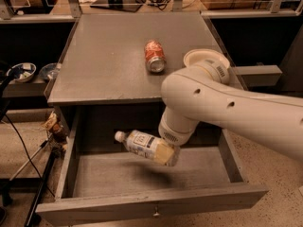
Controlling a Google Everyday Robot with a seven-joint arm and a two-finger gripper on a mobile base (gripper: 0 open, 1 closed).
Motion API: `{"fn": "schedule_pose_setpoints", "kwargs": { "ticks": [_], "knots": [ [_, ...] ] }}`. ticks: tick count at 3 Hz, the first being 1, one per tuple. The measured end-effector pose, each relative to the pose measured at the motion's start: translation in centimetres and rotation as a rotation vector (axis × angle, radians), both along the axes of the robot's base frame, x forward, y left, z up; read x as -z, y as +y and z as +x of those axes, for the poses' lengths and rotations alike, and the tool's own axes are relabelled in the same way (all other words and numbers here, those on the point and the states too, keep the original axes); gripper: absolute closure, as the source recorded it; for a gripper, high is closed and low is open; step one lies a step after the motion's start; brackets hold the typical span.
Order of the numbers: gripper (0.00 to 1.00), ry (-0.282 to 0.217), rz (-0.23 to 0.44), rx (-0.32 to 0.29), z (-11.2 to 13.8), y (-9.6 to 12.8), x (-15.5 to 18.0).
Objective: Place blue plastic bottle into top drawer
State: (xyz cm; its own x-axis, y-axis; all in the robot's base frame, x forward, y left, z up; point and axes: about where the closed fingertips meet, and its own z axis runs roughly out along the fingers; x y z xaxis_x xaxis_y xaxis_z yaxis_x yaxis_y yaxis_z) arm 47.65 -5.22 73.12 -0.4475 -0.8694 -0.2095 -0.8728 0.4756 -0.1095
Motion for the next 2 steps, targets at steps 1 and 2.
{"fn": "schedule_pose_setpoints", "kwargs": {
  "ticks": [1,2],
  "knots": [
    [1.0,0.036,0.018,0.04,0.1,-0.9,2.6],
    [1.0,0.073,0.04,0.068,-0.2,-1.2,4.8]
  ]
}}
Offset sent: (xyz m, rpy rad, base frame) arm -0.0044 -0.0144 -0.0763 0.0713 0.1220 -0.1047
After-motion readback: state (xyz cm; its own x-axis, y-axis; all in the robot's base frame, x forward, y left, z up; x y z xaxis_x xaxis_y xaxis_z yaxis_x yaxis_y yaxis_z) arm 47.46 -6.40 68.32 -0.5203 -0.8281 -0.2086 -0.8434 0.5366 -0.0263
